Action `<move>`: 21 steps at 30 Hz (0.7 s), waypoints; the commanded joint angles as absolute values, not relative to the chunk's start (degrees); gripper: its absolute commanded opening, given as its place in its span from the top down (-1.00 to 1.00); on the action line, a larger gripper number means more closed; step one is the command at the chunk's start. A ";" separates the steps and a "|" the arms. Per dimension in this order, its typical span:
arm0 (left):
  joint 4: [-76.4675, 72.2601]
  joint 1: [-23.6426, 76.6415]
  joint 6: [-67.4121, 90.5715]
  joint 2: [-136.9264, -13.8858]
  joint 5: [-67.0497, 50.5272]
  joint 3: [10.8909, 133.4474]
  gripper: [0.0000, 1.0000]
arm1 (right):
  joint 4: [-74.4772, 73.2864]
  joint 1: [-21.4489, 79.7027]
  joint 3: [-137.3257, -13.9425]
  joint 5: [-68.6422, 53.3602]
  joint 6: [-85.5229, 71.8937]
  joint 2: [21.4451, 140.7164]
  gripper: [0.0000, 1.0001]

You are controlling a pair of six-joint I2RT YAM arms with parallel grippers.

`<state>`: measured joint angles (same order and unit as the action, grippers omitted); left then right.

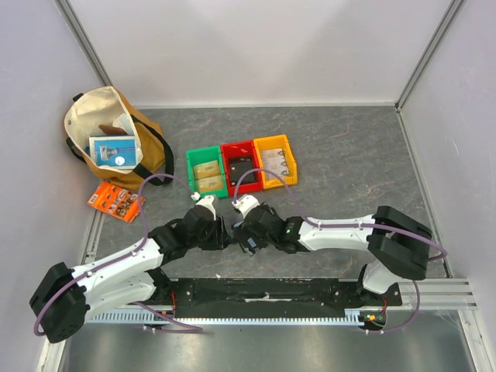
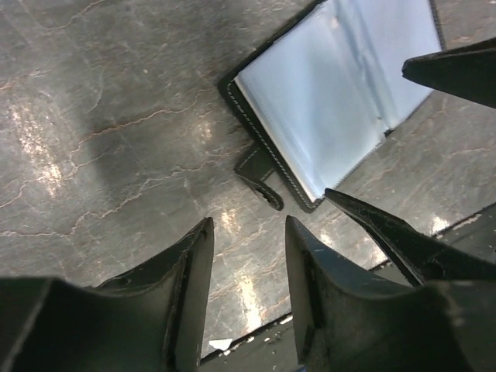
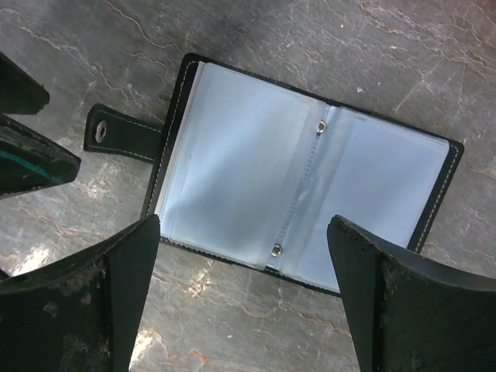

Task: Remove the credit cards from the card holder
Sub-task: Remove the credit card from the card holder.

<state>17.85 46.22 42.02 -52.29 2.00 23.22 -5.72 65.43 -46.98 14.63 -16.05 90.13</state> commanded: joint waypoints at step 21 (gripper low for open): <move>7.65 46.58 48.96 -51.41 1.93 18.81 -0.02 | -6.77 68.20 -51.94 24.43 -17.93 97.91 -0.53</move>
<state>11.35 46.26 46.48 -52.31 1.58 19.42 -6.33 68.14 -50.70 21.56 -17.06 96.66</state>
